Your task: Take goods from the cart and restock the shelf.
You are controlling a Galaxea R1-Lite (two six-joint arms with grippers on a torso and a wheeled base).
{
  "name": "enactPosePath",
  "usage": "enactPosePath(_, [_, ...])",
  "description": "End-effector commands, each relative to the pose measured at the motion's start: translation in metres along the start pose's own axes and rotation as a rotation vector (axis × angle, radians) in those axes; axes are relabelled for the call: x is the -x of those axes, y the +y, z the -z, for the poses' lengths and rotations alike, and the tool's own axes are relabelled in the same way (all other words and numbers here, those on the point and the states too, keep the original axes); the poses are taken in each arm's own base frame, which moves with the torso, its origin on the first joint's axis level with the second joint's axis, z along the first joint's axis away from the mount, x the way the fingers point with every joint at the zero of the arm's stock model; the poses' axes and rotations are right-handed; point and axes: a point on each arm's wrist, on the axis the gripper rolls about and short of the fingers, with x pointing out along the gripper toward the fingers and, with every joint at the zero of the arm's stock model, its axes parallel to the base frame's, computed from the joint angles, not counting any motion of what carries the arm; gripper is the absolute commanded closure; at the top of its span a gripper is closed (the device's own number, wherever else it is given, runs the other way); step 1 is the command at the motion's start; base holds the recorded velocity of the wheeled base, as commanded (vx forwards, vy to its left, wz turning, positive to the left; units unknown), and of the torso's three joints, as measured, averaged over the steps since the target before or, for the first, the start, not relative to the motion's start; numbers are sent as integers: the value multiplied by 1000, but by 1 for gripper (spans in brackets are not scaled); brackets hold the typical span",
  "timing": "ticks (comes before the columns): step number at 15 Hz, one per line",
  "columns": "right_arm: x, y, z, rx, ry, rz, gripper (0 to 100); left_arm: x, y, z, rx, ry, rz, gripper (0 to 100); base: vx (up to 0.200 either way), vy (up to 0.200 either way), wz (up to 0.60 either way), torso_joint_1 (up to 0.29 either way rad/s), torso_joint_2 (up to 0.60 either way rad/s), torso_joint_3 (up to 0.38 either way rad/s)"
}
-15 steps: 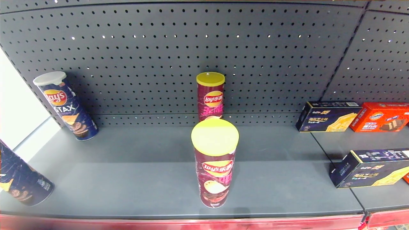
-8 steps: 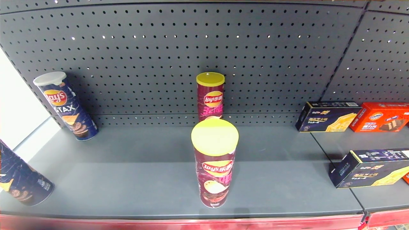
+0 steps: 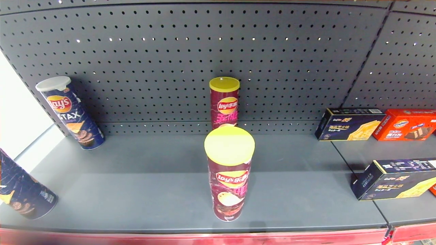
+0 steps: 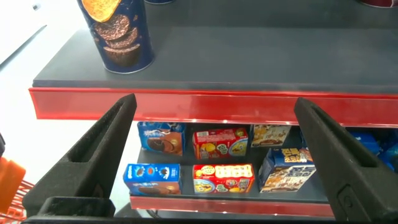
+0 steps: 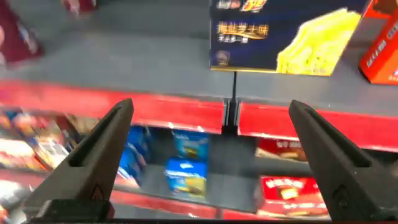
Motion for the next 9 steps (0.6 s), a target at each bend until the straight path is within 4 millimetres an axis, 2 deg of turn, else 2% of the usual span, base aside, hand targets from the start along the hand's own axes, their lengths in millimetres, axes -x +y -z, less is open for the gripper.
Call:
enactPosePath(1, [2, -1, 1, 5, 16, 46, 0, 0, 0, 0, 0, 0, 0, 0, 0, 0, 0, 0, 0, 0])
enactPosePath(2, [2, -4, 5, 3, 35, 201, 0, 0, 0, 0, 2, 1, -1, 0, 0, 0, 0, 0, 0, 0])
enactPosePath(3, [2, -5, 7, -13, 29, 250, 0, 0, 0, 0, 2, 1, -1, 0, 0, 0, 0, 0, 0, 0])
enactPosePath(9, [2, -4, 7, 4, 31, 186, 0, 0, 0, 0, 0, 1, -3, 0, 0, 0, 0, 0, 0, 0])
